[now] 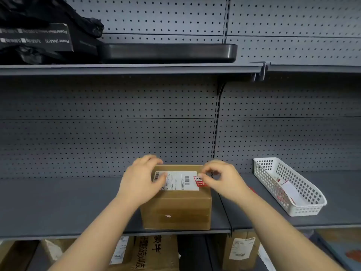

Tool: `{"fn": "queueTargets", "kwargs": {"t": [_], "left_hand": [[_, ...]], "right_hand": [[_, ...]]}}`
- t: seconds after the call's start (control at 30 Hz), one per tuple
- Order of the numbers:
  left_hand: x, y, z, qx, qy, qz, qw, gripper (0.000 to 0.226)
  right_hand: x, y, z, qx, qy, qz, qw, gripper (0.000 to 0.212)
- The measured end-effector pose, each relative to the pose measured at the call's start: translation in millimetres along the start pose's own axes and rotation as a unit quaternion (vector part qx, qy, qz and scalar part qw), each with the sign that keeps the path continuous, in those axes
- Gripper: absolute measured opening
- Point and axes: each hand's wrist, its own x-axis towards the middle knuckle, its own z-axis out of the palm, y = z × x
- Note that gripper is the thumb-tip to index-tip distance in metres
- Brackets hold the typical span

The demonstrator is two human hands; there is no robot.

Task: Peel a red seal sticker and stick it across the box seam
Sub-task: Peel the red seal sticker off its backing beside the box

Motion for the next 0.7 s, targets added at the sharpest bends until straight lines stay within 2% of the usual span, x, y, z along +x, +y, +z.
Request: {"fn": "queueTargets", "kwargs": {"t": [0.13, 0.23, 0.5, 0.7], "left_hand": [[0.1, 1.5, 25.6, -0.071, -0.031, -0.054, 0.996, 0.021], [1.8, 1.5, 49.1, -0.066, -0.056, -0.057, 0.995, 0.020], [4.5, -3.0, 77.7, 0.037, -0.104, -0.050, 0.993, 0.065], [1.8, -1.8, 80.4, 0.062, -0.118, -0.047, 0.990, 0.072]], "right_hand": [[0.0, 21.6, 9.3, -0.026, -0.021, 0.032, 0.999, 0.006], [3.6, 36.5, 19.1, -0.043, -0.024, 0.030, 0.998, 0.012], [25.7, 64.5, 38.0, -0.077, -0.038, 0.003, 0.996, 0.011], [50.7, 77.0, 33.6, -0.063, -0.145, -0.020, 0.987, 0.026]]}}
